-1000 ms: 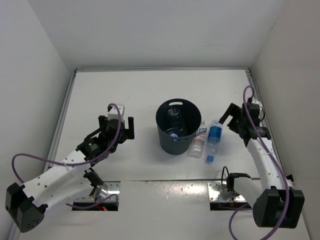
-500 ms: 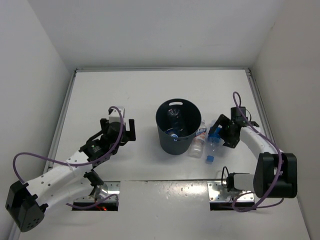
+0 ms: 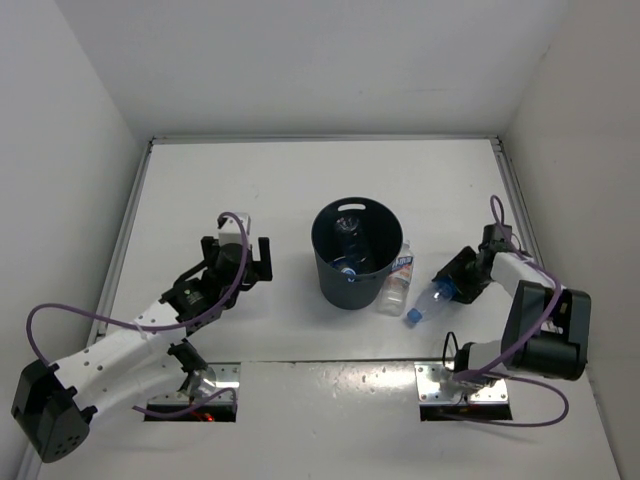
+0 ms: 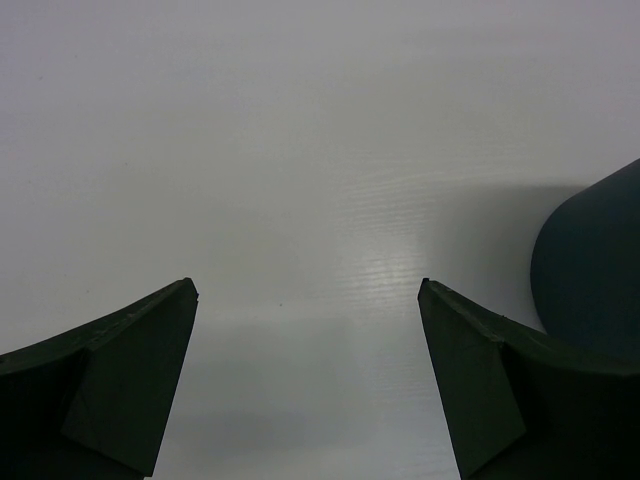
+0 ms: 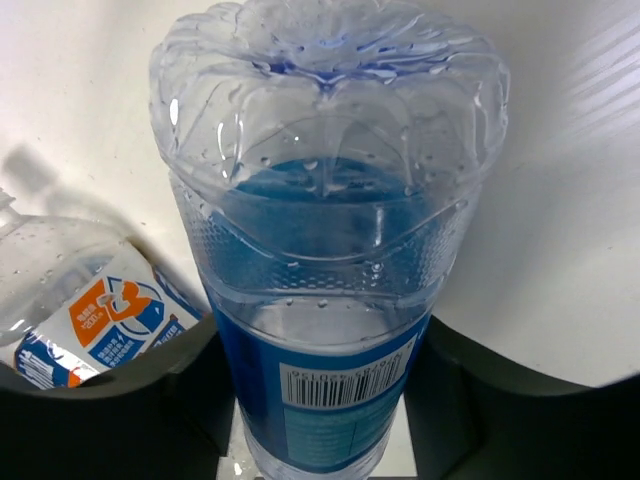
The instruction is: Put the plastic bottles in the bin
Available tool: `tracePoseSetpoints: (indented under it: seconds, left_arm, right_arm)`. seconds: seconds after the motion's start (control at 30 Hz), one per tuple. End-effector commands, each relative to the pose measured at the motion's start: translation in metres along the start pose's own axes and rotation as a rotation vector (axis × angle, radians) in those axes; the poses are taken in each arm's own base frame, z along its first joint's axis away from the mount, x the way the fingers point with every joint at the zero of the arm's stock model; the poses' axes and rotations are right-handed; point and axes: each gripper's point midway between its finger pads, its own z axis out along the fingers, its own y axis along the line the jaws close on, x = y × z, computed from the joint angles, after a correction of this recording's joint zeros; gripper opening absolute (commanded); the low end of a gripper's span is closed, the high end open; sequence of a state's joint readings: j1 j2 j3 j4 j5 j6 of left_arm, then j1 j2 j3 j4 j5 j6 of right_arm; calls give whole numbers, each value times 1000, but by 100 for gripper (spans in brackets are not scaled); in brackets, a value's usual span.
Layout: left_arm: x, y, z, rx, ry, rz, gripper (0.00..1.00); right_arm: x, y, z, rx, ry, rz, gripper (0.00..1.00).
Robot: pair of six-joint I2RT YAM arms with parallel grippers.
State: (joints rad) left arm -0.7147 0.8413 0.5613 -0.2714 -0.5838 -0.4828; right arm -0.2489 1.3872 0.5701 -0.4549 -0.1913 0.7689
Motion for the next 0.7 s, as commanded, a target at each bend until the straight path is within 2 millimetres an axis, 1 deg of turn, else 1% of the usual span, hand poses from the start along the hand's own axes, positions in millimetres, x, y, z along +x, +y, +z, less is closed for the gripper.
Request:
tracePoseSetpoints:
  seconds: [0.0,0.03,0.07,0.13,0.17,0.2,0.23,0.3,0.33,0.37,0.4,0.43,0.47,0.5,0.53,0.57,0.6,0.63,0.67]
  left_arm:
    - [-4,-4,2,8,-22,-14,99]
    - [-5,-3,2,-1,-26,-14,99]
    - [-5,-3,2,-1,-26,-14,99]
    - [-5,-3,2,-1,-26,-14,99]
    - [-3,-3,3,-4,-19,-9,99]
    - [-3,-3,3,-4,-19,-9,99]
    - [-3,-3,3,-4,-19,-9,99]
    - [-3,-3,3,-4,-19,-9,99]
    - [-3,-3,3,-4,-19,-9,99]
    - [-3,-3,3,-4,-19,-9,99]
    - [-3,-3,3,-4,-19,-9,99]
    - [-3,-3,3,-4,-19,-9,99]
    - [-3,-3,3,-4,-19,-9,99]
    - [-3,-3,3,-4,-19,-9,99]
    - [-3,-3,3,-4,-19,-9,99]
    - [1,-2,4,-7,-12,-4,99]
    - [1,-2,4,-7,-12,-4,99]
    - [1,-2,4,-7,-12,-4,99]
    - [1,-2,4,-7,-12,-4,99]
  right_arm:
    - [-19,19,-15,-79,-46,10,54]
    - [-22,25,-20,-96,-54,6,53]
    - [-30,36,-26,-116,-76,-2,51]
    - [-39,51,-39,-158,-108,-11,49]
    - [-52,64,-49,-185,-142,-7,46]
    - [-60,73,-58,-209,-172,-8,44]
    - [-73,86,-75,-239,-218,8,42]
    - [-88,99,-97,-266,-285,27,39]
    - [-100,112,-117,-303,-339,36,39]
    - [-110,120,-131,-328,-390,27,39]
    - [-117,126,-150,-340,-460,15,39]
    - [-125,142,-175,-373,-529,-9,38]
    - [-133,144,-190,-359,-599,-17,38]
    - [-135,150,-204,-375,-638,-27,38]
    - [-138,161,-230,-417,-703,-52,38]
    - [-135,168,-241,-435,-724,-78,38]
    - [-140,173,-260,-462,-772,-78,36]
    - [-136,179,-269,-485,-783,-91,36]
    - [-136,181,-279,-503,-797,-65,34]
